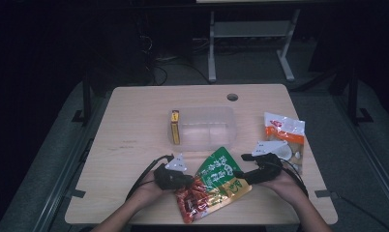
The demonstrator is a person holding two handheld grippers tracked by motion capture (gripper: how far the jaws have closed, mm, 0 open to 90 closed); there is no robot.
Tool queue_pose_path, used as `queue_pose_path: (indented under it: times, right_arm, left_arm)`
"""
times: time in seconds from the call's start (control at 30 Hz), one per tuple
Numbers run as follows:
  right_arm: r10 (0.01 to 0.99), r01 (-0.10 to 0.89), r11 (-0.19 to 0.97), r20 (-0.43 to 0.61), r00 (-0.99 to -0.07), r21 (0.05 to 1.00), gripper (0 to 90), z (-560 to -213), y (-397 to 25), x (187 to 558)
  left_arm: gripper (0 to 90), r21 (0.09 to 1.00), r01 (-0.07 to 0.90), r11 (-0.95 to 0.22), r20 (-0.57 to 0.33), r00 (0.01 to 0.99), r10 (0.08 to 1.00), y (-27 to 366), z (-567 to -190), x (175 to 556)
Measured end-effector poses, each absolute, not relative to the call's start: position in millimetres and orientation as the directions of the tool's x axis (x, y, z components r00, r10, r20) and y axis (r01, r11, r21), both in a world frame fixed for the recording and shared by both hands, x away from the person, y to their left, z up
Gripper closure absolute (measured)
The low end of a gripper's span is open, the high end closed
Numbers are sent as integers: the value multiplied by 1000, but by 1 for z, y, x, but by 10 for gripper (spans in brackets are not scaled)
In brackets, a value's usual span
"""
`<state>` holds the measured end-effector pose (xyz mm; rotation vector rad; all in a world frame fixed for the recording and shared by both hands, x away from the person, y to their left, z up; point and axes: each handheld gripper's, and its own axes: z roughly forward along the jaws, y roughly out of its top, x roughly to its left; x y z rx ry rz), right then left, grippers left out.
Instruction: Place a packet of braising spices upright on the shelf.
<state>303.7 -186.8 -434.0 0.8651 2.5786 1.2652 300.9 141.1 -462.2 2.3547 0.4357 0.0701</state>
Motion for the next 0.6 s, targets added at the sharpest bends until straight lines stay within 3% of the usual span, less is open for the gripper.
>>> queue_pose_path:
  times: [0.17,0.6]
  right_arm:
    - [555,445,468,138,-821,764,223,-434,-190,304]
    - [540,446,401,186,-821,800,175,-425,-200,303]
  left_arm:
    - [896,680,313,-663,-116,939,325,144,-461,304]
    - [899,714,247,-655,-57,953,296,160,-437,303]
